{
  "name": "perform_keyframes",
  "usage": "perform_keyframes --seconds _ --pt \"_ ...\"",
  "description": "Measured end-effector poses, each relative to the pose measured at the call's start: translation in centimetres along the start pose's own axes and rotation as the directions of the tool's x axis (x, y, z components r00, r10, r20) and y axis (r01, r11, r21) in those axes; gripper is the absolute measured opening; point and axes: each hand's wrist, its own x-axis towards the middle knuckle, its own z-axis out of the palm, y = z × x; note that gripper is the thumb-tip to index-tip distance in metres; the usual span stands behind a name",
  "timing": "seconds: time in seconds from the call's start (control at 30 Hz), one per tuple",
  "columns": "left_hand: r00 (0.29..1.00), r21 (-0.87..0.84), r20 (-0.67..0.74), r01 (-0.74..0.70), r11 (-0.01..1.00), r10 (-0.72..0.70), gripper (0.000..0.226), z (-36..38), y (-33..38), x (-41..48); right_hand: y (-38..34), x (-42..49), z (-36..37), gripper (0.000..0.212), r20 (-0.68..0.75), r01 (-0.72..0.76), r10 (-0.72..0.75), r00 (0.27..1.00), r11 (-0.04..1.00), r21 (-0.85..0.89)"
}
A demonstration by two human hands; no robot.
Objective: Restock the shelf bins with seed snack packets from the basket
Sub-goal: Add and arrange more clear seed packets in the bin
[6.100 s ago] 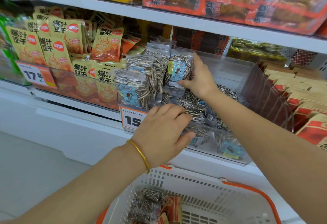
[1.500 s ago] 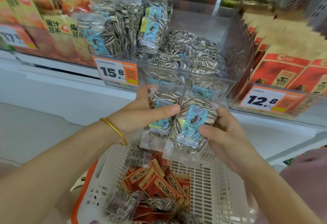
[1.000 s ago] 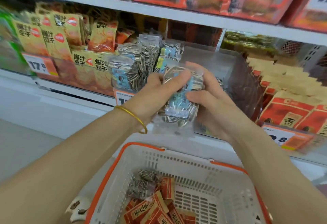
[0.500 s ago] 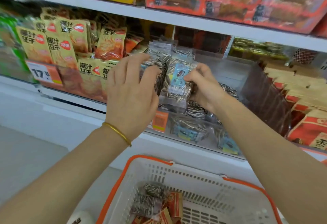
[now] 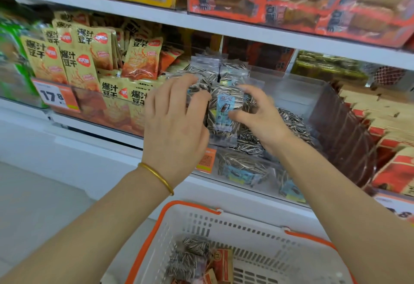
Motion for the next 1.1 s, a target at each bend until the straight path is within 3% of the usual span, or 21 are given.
perform_keyframes --seconds 0.13,0.3,0.43,0.53,0.7,1.1 --pt "1.0 0.02 0.011 -0.003 1.0 0.003 0.039 0.0 0.1 -0.2 -0.2 0.0 0.5 0.053 -0.07 0.062 -0.061 0.996 0.998 0.026" --pt "1.0 0.031 0.002 -0.003 1.0 0.003 0.039 0.1 0.2 -0.2 -0.3 -0.1 1.2 0.059 -0.021 0.035 -0.034 0.999 0.998 0.043" --pt "1.0 0.031 0.002 0.001 1.0 -0.001 0.038 0.2 0.3 -0.2 -0.1 -0.2 1.5 0.081 0.016 -0.008 0.007 1.0 0.999 0.045" --pt "1.0 0.031 -0.003 -0.006 0.999 0.006 0.038 0.2 0.3 -0.3 -0.1 -0.4 1.5 0.079 0.006 -0.001 0.001 1.0 0.999 0.04" --pt "1.0 0.033 0.005 -0.01 0.999 0.01 0.039 0.2 0.2 -0.4 -0.4 -0.4 1.5 0.063 0.003 0.034 -0.034 0.999 0.997 -0.073" --pt "1.0 0.028 0.012 -0.004 1.0 0.004 0.038 -0.1 0.0 -0.5 -0.5 -0.2 1.5 0.069 0.005 0.114 -0.12 0.993 0.931 -0.347"
